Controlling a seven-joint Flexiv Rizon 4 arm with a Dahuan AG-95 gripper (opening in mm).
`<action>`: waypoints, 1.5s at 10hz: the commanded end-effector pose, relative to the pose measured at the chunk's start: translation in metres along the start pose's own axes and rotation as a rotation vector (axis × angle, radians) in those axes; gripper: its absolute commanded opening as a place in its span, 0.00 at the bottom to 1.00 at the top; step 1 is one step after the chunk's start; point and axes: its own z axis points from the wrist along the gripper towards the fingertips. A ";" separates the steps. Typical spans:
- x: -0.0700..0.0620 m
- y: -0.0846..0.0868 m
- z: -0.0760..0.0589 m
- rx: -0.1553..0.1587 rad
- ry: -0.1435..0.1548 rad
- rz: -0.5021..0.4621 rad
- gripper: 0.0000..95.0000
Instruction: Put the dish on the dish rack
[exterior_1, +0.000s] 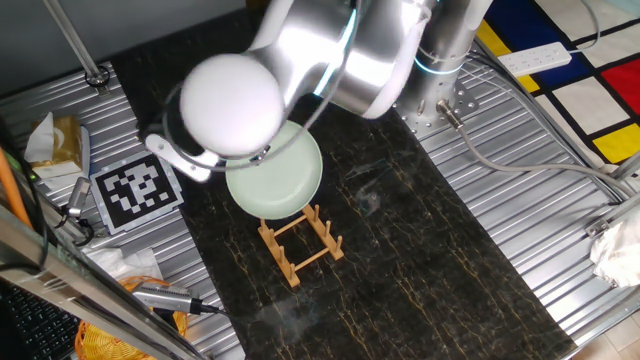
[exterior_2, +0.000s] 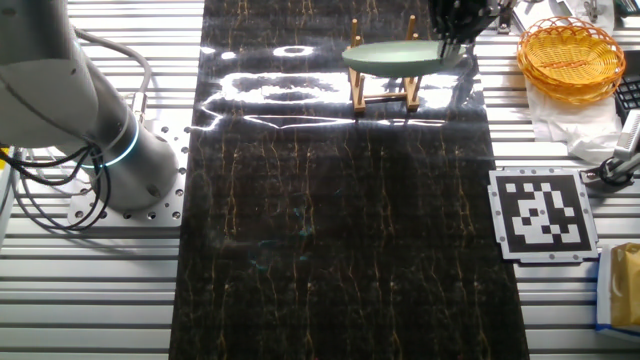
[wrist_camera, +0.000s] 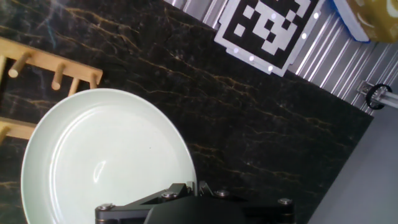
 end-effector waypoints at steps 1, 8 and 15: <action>0.001 0.001 -0.003 0.058 0.129 0.006 0.00; -0.005 0.035 -0.028 0.127 0.167 0.047 0.00; -0.009 0.037 -0.022 0.193 0.202 0.043 0.00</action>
